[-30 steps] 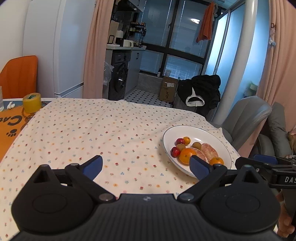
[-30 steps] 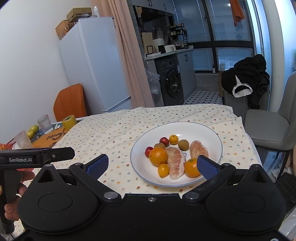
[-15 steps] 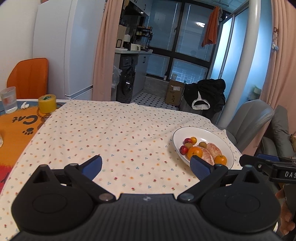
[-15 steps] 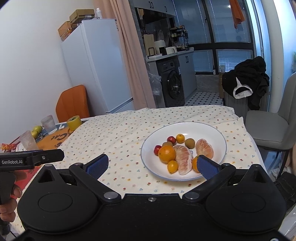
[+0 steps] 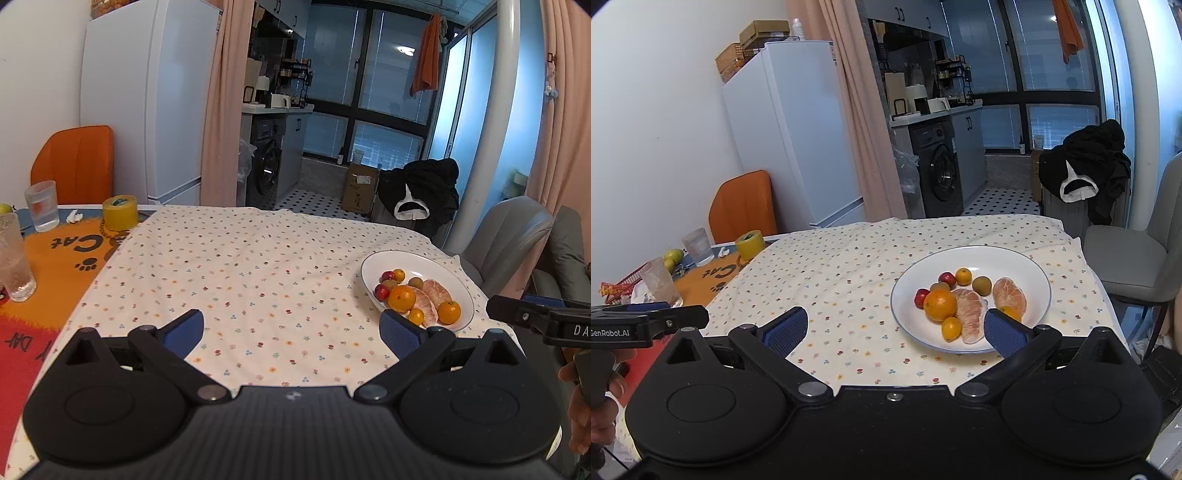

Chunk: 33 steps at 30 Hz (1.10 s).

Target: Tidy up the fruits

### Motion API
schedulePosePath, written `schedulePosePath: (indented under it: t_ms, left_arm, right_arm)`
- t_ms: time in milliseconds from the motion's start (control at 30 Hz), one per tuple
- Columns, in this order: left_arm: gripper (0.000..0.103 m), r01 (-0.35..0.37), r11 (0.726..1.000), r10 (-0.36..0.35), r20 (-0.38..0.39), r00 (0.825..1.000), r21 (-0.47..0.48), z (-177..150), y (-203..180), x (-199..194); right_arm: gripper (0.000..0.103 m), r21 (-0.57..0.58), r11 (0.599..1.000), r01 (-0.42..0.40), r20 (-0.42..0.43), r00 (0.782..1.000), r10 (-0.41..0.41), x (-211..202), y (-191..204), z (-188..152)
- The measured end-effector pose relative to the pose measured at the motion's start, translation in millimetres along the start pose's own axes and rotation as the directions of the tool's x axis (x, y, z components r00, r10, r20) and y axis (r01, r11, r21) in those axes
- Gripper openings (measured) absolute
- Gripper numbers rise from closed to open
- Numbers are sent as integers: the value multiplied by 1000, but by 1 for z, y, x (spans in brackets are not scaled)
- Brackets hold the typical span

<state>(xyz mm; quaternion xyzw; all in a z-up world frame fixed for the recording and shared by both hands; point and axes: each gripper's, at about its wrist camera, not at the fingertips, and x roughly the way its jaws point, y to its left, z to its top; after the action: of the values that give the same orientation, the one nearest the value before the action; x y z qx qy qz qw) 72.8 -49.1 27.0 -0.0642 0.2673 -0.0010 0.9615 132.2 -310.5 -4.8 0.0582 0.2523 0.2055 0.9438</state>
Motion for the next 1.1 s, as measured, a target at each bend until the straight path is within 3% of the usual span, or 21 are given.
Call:
schedulePosePath:
  t_ms: [833,1100]
  left_arm:
    - [100,-25,999,24,59,998,21,-22,9,-63]
    - [100,-31,999,30,54,998,15,-22,11,-61]
  right_arm:
    - [103,-37,998,-52,-17,999,52,-38,23,-9]
    - [103,-49,995,-88,-32,996,86,-40,31,-11]
